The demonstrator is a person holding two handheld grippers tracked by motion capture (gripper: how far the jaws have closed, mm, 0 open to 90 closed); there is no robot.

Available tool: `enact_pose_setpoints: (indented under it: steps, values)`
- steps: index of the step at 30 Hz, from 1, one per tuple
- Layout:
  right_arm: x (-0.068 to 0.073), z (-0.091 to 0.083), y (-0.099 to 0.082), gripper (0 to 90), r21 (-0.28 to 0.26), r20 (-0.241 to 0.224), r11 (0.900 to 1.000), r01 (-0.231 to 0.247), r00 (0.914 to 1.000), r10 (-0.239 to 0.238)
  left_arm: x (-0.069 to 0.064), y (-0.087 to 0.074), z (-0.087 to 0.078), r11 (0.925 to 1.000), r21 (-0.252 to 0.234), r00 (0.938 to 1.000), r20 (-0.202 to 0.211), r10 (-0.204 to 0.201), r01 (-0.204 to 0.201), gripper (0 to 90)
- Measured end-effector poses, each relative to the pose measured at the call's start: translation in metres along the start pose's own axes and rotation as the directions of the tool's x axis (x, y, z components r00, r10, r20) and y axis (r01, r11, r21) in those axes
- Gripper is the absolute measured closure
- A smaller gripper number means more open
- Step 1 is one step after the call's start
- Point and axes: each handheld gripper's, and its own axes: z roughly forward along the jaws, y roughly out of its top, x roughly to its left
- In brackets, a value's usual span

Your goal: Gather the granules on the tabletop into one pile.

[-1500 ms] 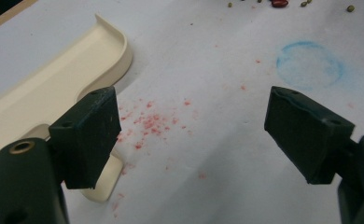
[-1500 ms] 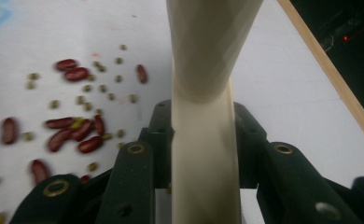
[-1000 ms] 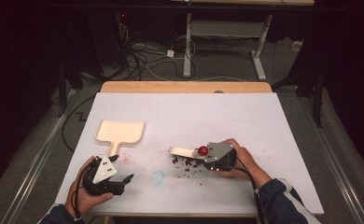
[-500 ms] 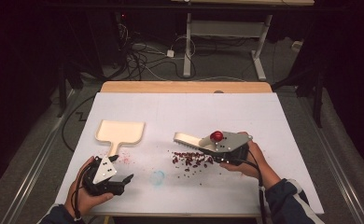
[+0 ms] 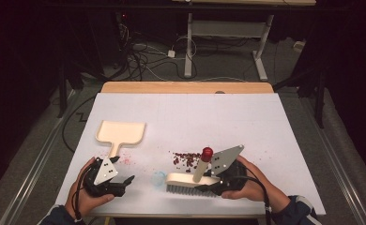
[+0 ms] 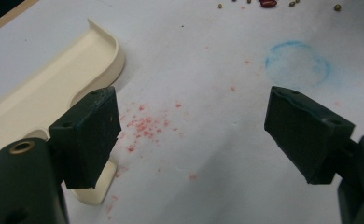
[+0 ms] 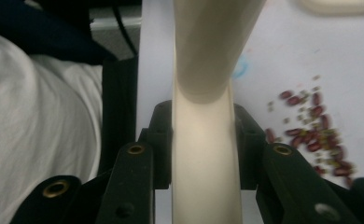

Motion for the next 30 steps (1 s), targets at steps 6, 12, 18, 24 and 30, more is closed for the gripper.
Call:
enact_pose_setpoints:
  steps: [6,12,18,24,30]
  values:
    - [-0.015,0.020,-0.005,68.2,0.050,-0.023,0.9977,-0.046,0.9986,0.048,0.000,0.000,0.001,1.0000,0.005,1.0000,0.009,0.000,0.000,17.6]
    - [-0.039,0.024,-0.004,68.0,0.064,0.000,0.9962,-0.060,0.9982,0.060,-0.002,0.000,0.005,0.9997,0.022,0.9997,0.022,0.006,-0.007,17.6]
    - [-0.067,0.024,0.000,68.0,0.048,0.031,0.9962,-0.073,0.9969,0.072,-0.002,0.001,0.008,0.9994,0.027,0.9993,0.029,0.022,-0.023,17.6]
    - [-0.074,0.022,0.004,68.1,0.042,0.071,0.9969,-0.067,0.9954,0.064,-0.002,0.000,0.008,0.9994,0.028,0.9993,0.032,0.020,-0.020,17.5]
    - [-0.070,0.006,0.005,68.1,-0.011,0.111,0.9978,-0.065,0.9916,0.066,-0.003,0.000,0.007,0.9993,0.028,0.9992,0.032,0.024,-0.025,17.6]
